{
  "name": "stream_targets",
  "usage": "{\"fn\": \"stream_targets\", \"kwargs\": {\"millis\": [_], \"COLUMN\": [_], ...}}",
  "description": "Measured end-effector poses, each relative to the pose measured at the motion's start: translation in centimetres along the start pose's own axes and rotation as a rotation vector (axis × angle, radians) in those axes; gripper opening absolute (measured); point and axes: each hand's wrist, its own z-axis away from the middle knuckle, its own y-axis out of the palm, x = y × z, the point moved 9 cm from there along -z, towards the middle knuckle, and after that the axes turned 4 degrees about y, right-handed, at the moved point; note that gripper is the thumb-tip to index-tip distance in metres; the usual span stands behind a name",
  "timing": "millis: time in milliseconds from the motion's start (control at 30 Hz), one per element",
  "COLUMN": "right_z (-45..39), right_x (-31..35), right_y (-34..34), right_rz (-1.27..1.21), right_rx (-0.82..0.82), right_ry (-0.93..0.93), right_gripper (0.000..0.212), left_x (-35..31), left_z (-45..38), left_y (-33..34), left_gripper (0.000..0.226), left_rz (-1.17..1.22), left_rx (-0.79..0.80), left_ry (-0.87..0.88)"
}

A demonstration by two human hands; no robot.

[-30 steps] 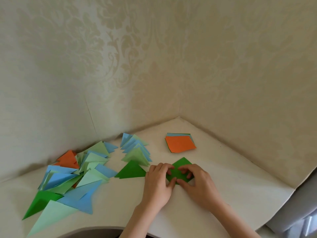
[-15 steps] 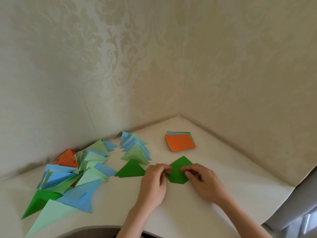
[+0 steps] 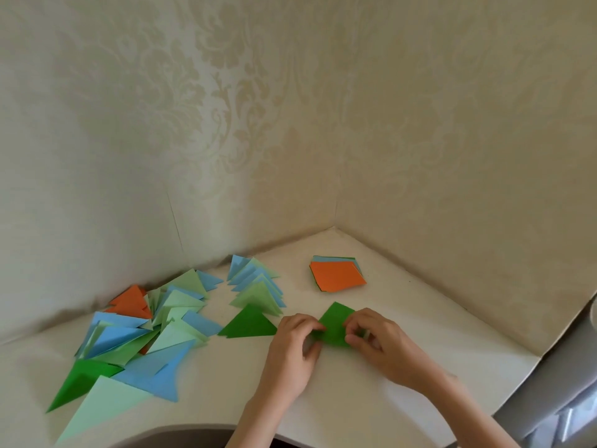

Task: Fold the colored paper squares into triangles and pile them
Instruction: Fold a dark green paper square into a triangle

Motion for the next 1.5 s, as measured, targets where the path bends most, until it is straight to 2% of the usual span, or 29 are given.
{"fn": "stream_targets", "kwargs": {"millis": [100, 233, 300, 367, 467, 567, 700, 800, 1067, 1267, 1500], "right_z": [0.2, 0.9, 1.4, 1.7, 1.9, 1.6, 0.9, 1.0, 0.2, 0.3, -0.4], "right_x": [-0.2, -0.9, -0.7, -0.4, -0.4, -0.2, -0.4, -0.7, -1.2, -1.1, -2.0], "right_y": [-0.2, -0.4, -0.5, -0.3, 0.3, 0.8, 0.6, 0.8, 1.4, 1.3, 1.1], "right_rz": [0.004, 0.011, 0.014, 0.056, 0.100, 0.102, 0.071, 0.055, 0.051, -0.008, -0.067], "right_rx": [0.000, -0.114, -0.158, -0.164, -0.163, -0.202, -0.323, -0.373, -0.381, -0.368, -0.223], "right_ry": [-0.017, -0.009, -0.036, -0.069, -0.069, -0.064, 0.011, 0.044, 0.095, 0.105, 0.195], "right_gripper": [0.013, 0.019, 0.015, 0.010, 0.017, 0.023, 0.016, 0.019, 0.026, 0.025, 0.024], "left_x": [0.1, -0.2, -0.2, -0.2, -0.3, -0.2, 0.1, 0.4, 0.0, 0.9, 1.6], "left_z": [-0.1, -0.1, -0.1, -0.1, -0.1, 0.0, 0.1, 0.1, -0.3, -0.5, -0.5], "left_y": [0.2, 0.3, 0.3, 0.4, 0.4, 0.1, -0.3, -0.2, 0.3, 0.3, 0.0], "left_gripper": [0.018, 0.013, 0.011, 0.010, 0.009, 0.011, 0.017, 0.021, 0.028, 0.031, 0.030], "left_rz": [0.001, -0.003, -0.009, -0.017, -0.022, -0.027, -0.022, -0.065, -0.195, -0.118, -0.009], "left_rx": [0.011, 0.020, 0.021, 0.023, 0.022, -0.010, -0.052, -0.065, -0.062, -0.071, -0.043], "left_ry": [-0.008, 0.016, 0.024, 0.030, 0.040, 0.034, -0.009, -0.033, 0.005, -0.061, -0.105]}}
